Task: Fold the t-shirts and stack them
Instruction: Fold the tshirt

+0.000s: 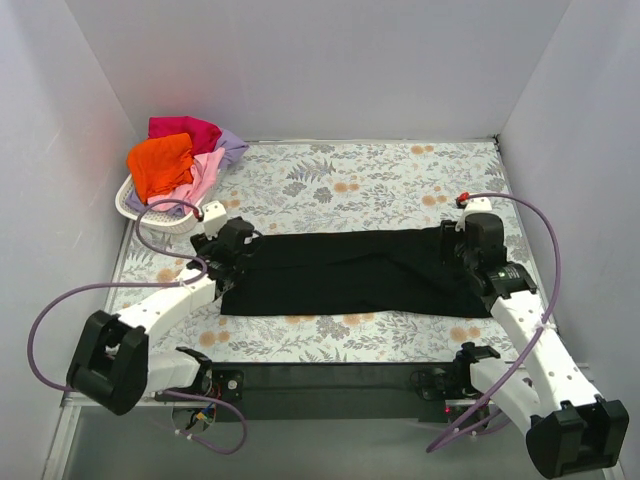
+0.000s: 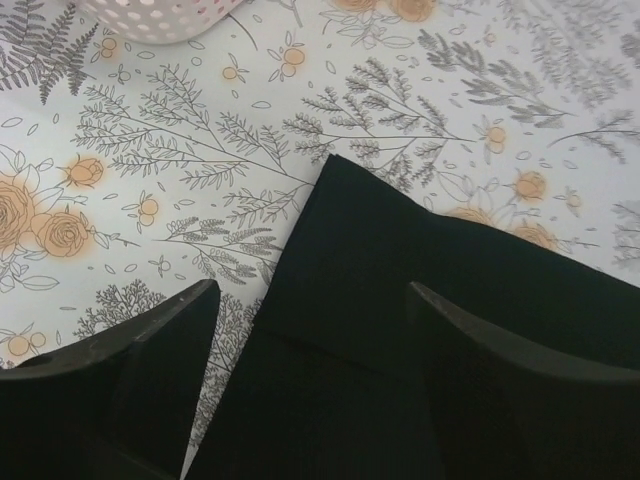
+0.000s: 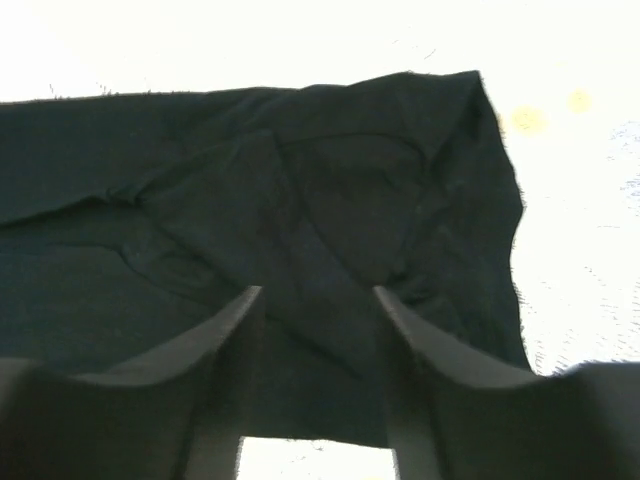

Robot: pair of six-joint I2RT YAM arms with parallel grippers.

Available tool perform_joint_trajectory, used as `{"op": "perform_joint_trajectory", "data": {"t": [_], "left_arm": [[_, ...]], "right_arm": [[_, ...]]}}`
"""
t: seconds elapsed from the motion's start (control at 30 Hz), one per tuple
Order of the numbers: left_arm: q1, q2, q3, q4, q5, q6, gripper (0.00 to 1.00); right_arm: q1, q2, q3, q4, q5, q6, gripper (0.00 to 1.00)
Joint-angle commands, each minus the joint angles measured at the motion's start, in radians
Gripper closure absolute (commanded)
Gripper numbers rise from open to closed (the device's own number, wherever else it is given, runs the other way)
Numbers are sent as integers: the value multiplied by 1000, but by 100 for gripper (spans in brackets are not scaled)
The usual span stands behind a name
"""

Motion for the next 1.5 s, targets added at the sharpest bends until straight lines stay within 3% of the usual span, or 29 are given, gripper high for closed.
{"op": "perform_joint_trajectory", "data": {"t": [0.0,0.1,0.23,0.37,0.73,0.93,1.27,1.47], "left_arm": [[-26,-106,-6,-43,-42,-55,27],[-30,-127,12,-23,-33,-52,25],[-30,-17,61,45,-4,-20,22],[-33,99,113,109,51,1,22],[-41,359,226,237,148,67,21],[-41,411,229,258,151,84,21],[-41,451,226,273,173,89,21],[-41,443,218,275,165,90,21]], "right_arm": [[15,-58,67,4,78,20,50],[17,-46,41,88,-15,12,46],[23,104,49,212,-181,3,46],[27,213,52,323,-251,3,46],[26,541,158,403,-196,-2,46],[27,675,201,415,-146,1,47],[26,720,173,415,-94,18,51],[27,738,165,415,-107,21,60]]}}
